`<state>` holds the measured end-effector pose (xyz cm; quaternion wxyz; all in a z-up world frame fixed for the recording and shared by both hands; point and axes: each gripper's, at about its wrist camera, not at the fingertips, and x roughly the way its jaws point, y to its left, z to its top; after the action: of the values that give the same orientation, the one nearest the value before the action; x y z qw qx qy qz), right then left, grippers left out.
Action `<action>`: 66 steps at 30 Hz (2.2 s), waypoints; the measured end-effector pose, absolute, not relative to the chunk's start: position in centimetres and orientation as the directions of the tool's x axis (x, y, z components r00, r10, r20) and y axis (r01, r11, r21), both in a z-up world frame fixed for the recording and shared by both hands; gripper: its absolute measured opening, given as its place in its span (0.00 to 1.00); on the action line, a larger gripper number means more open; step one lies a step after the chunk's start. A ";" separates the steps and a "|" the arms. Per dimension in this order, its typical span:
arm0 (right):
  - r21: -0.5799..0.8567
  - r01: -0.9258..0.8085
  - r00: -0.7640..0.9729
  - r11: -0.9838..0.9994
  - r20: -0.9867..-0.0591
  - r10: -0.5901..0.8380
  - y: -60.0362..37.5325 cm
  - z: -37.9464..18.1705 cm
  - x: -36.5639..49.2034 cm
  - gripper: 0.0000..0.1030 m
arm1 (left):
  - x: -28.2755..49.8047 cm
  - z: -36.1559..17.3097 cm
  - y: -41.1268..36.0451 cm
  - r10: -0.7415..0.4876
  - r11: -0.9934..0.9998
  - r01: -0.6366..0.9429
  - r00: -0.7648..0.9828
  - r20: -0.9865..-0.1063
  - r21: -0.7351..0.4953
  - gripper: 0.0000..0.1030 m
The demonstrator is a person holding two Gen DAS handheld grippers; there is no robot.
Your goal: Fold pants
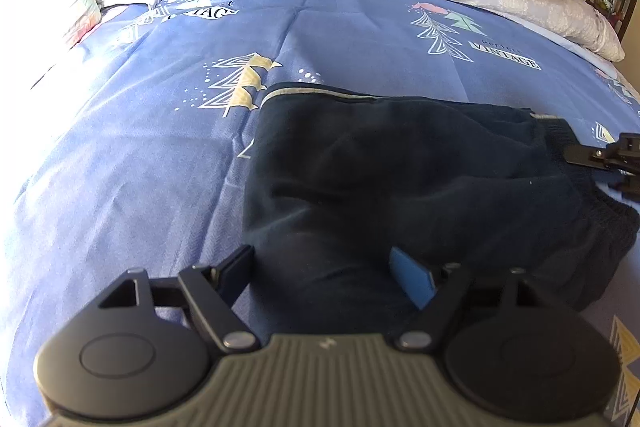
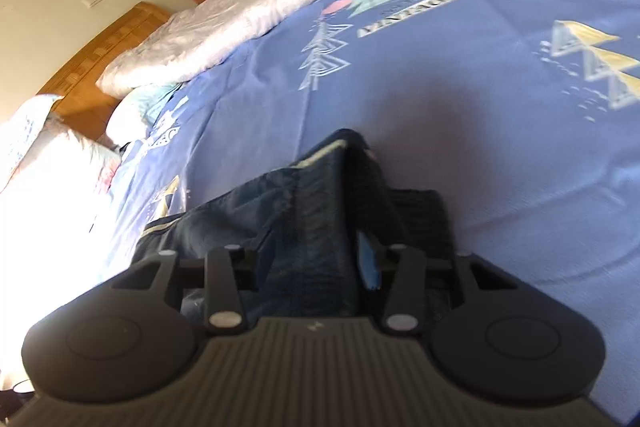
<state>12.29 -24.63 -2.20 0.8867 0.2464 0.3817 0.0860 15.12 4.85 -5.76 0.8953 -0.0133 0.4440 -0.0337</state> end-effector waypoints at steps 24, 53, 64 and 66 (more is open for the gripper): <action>0.717 0.121 0.799 0.686 -0.481 0.362 -30.3 0.5 -0.4 0.46 | 12.0 -6.2 13.5 -0.265 0.884 -0.172 0.579 -0.771 -0.434 0.79; 0.664 0.212 0.683 0.717 -0.626 0.377 -26.4 -4.3 3.9 0.20 | 12.6 -9.2 10.5 -0.355 0.871 -0.093 0.561 -0.748 -0.483 0.59; 0.696 0.206 0.703 0.688 -0.594 0.391 -26.7 -2.2 1.7 0.44 | 12.0 -4.6 14.0 -0.460 0.813 -0.038 0.571 -0.680 -0.582 0.58; 0.706 0.171 0.723 0.687 -0.564 0.400 -26.8 -1.3 1.1 0.48 | 13.8 -2.1 14.5 -0.409 0.856 0.015 0.633 -0.658 -0.517 0.67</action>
<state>1.08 -26.77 -1.33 0.8423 0.3896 0.3662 0.0678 13.79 14.53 -2.09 0.8712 -0.2395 0.4109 -0.1216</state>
